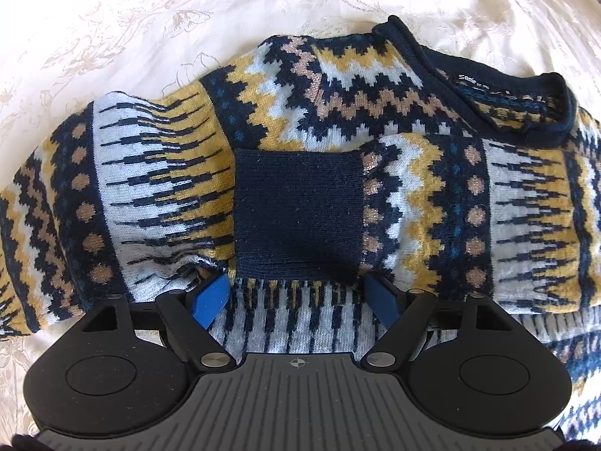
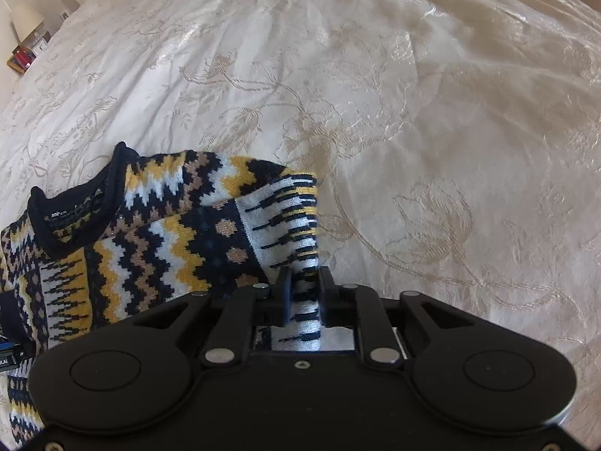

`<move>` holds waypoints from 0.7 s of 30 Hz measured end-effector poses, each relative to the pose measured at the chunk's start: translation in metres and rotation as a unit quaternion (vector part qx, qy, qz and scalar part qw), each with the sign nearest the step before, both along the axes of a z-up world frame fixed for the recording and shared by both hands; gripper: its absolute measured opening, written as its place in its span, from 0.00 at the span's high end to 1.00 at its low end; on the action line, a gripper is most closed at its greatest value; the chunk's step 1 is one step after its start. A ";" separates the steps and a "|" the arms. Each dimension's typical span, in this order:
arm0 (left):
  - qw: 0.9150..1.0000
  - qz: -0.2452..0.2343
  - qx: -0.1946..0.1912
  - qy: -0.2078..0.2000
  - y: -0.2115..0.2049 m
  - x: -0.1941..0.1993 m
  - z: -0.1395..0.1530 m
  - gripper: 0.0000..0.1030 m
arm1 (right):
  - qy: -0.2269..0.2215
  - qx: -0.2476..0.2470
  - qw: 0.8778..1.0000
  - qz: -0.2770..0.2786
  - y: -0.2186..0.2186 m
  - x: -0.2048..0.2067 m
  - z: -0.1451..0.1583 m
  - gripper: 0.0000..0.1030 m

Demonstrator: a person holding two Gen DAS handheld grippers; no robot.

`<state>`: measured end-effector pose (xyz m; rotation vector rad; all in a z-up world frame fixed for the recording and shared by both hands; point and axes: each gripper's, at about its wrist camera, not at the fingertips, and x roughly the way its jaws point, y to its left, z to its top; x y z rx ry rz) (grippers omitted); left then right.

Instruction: Fold small clothes

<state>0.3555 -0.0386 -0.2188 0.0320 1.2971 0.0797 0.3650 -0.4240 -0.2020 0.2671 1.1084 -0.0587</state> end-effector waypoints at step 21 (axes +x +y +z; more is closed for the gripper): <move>0.985 0.115 -0.089 -0.089 0.130 -0.130 0.053 0.24 | -0.081 0.010 0.994 0.076 0.102 -0.131 0.064 0.04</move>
